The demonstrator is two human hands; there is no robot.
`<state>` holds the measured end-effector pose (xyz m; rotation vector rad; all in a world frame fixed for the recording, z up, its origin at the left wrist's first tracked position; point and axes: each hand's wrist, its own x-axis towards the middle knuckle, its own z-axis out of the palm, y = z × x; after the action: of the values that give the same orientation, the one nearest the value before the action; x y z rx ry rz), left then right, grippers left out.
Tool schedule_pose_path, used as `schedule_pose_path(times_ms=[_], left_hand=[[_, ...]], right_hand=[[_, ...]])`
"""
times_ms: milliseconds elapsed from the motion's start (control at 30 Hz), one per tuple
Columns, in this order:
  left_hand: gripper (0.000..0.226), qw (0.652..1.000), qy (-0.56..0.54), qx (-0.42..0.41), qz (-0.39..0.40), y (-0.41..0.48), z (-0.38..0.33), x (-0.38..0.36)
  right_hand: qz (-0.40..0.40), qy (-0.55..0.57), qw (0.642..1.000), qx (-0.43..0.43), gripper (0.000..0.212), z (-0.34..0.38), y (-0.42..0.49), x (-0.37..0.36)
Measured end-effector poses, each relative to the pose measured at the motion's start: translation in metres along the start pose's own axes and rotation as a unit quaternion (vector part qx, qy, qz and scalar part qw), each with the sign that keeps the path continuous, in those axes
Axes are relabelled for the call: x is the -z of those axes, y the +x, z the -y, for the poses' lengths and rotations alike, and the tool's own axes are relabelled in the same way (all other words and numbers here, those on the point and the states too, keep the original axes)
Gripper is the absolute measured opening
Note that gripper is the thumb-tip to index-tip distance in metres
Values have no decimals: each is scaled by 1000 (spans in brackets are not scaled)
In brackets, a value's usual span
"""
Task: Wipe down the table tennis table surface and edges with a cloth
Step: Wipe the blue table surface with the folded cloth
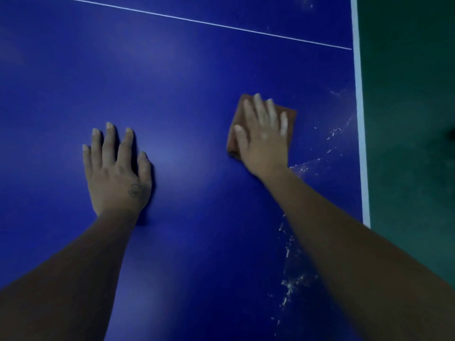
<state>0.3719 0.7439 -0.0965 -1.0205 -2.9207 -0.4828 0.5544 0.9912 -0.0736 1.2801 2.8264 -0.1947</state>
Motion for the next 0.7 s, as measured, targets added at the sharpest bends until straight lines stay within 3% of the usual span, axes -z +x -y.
schedule_pose_path(times_ms=[100,167,333,467,533,700], left_hand=[[62,1000,-6,6,21,-6,-3,2],[62,1000,-12,14,25,-14,-9,2],[62,999,-7,33,19,-81,-41,3],[66,997,30,63,35,-110,-52,0],[66,997,33,66,31,-109,-51,0],[66,997,16,74,32,-109,-52,0]], right_hand=[[14,13,996,84,65,-12,-10,-2],[12,13,996,90,64,-37,-12,-1],[-1,25,993,-116,67,-103,-24,10],[-26,55,969,-241,70,-83,-33,6],[-29,44,977,-205,69,-54,-34,2],[-10,8,999,31,66,3,-59,-17]])
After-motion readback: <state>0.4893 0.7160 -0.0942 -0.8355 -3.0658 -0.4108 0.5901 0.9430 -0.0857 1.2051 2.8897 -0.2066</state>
